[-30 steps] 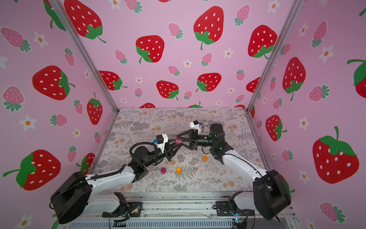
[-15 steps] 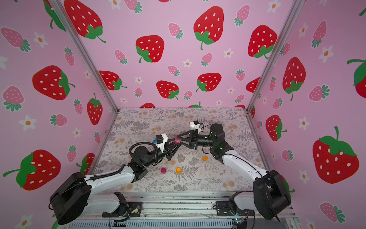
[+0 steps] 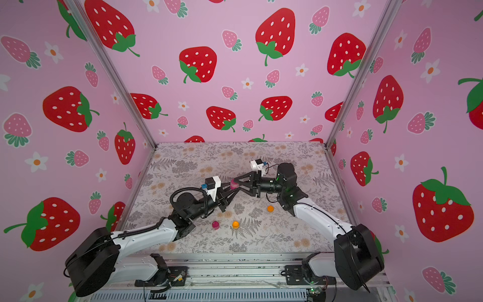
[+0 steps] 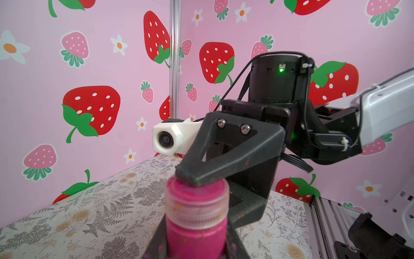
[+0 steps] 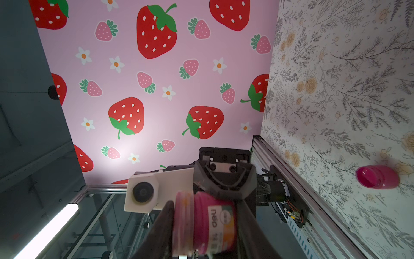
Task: Close the paint jar lid
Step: Close the lid on the paint jar, then screw the lid onto the paint jar.
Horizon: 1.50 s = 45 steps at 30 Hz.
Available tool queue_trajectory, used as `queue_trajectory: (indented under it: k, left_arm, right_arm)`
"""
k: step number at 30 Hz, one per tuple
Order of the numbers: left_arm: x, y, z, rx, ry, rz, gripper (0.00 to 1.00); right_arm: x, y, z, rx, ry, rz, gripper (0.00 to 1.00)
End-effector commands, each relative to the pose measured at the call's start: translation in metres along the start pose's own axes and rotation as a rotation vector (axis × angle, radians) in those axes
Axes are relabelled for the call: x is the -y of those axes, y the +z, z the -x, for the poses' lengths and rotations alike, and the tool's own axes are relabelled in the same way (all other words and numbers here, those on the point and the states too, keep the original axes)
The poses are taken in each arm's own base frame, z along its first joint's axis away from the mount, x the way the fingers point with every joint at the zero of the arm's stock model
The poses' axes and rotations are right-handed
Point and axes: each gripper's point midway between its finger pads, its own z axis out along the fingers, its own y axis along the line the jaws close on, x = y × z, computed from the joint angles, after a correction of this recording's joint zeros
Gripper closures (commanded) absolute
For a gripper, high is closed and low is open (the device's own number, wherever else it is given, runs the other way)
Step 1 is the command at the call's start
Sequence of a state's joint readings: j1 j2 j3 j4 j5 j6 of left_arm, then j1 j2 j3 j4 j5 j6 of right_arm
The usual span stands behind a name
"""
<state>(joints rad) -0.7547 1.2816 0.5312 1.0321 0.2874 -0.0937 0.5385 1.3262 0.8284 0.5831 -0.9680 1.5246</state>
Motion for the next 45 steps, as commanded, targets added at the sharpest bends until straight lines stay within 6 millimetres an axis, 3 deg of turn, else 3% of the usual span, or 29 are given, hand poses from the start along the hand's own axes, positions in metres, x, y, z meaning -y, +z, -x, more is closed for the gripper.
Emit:
queue_trajectory:
  k: [1,3,4,5,8,10,13,17,23,28,37,45]
  left_arm:
    - [0.007,0.003,0.027,0.074,0.027,-0.029,0.72]
    - [0.008,0.003,0.027,0.074,0.025,-0.028,0.72]
    - [0.007,0.003,0.028,0.074,0.024,-0.027,0.72]
    - [0.008,0.002,0.027,0.070,0.021,-0.031,0.72]
    - [0.011,0.001,0.028,0.061,0.017,-0.045,0.72]
    - [0.012,0.000,0.028,0.053,0.016,-0.048,0.72]
    - [0.013,-0.003,0.027,0.041,0.019,-0.050,0.72]
    - [0.016,-0.004,0.027,0.033,0.014,-0.067,0.72]
    - [0.021,-0.005,0.029,0.015,-0.007,-0.104,0.72]
    - [0.023,-0.004,0.026,-0.006,-0.019,-0.115,0.72]
    - [0.022,-0.004,0.025,-0.017,-0.023,-0.111,0.72]
    - [0.022,-0.003,0.025,-0.022,-0.026,-0.112,0.72]
  right_arm:
    - [-0.018,0.006,-0.008,-0.025,-0.038,0.030,1.00]
    - [-0.019,0.005,-0.008,-0.023,-0.037,0.031,1.00]
    - [-0.020,0.005,-0.009,-0.026,-0.038,0.031,0.90]
    - [-0.020,0.005,-0.009,-0.029,-0.042,0.028,0.70]
    - [-0.012,-0.001,-0.011,-0.029,-0.086,-0.053,0.35]
    - [-0.009,-0.008,-0.012,-0.022,-0.134,-0.111,0.24]
    - [-0.013,-0.018,-0.012,-0.022,-0.213,-0.151,0.16]
    - [-0.010,-0.030,-0.010,-0.024,-0.317,-0.227,0.13]
    - [0.008,-0.060,-0.012,-0.114,-0.729,-0.552,0.16]
    - [-0.013,-0.063,-0.015,-0.164,-0.991,-0.559,0.16]
    - [-0.019,-0.039,-0.019,-0.229,-0.998,-0.666,0.27]
    - [-0.016,-0.024,-0.031,-0.290,-1.004,-0.695,0.27]
